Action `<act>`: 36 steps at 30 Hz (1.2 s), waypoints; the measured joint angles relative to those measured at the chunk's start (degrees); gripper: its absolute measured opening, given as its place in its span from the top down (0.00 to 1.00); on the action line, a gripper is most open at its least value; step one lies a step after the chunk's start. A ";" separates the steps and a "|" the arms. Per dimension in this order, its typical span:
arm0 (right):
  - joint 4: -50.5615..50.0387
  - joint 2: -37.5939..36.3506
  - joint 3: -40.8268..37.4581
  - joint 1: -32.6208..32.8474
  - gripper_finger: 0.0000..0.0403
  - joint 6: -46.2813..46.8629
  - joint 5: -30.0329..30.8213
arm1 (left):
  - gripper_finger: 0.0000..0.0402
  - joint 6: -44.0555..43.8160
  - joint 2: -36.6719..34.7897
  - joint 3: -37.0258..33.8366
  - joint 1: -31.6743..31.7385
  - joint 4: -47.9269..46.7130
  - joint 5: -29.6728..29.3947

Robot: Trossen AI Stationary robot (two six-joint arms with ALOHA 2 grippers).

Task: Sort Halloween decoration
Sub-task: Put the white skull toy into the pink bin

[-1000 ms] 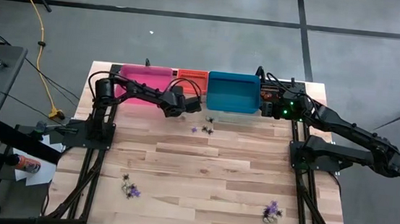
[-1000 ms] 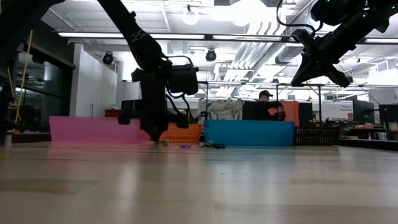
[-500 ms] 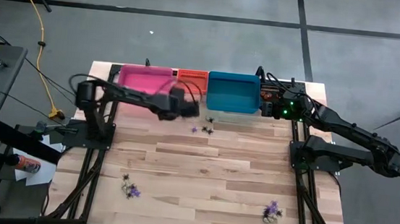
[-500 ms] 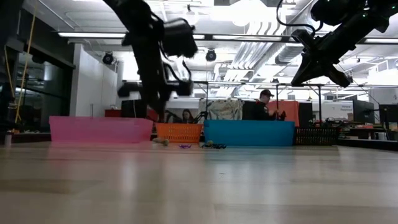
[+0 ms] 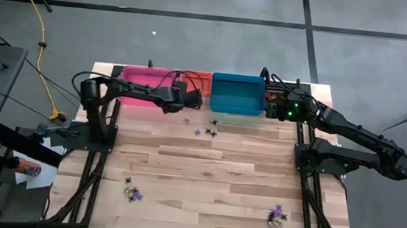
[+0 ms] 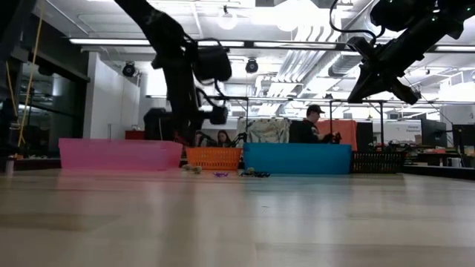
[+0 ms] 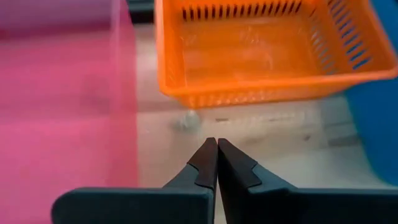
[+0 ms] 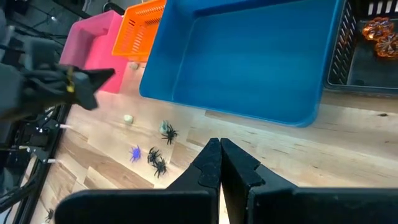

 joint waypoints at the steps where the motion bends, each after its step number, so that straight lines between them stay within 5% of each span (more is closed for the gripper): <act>1: 0.00 0.00 0.00 0.00 1.00 0.02 0.00 | 1.00 -0.79 0.90 0.00 -0.27 0.15 0.41; 20: -0.07 0.00 0.00 0.00 1.00 0.87 0.68 | 1.00 -4.47 6.68 0.13 3.84 3.36 -4.61; 36: -0.09 0.00 0.00 0.01 1.00 0.89 0.68 | 1.00 -1.54 8.46 0.20 4.61 4.44 -2.12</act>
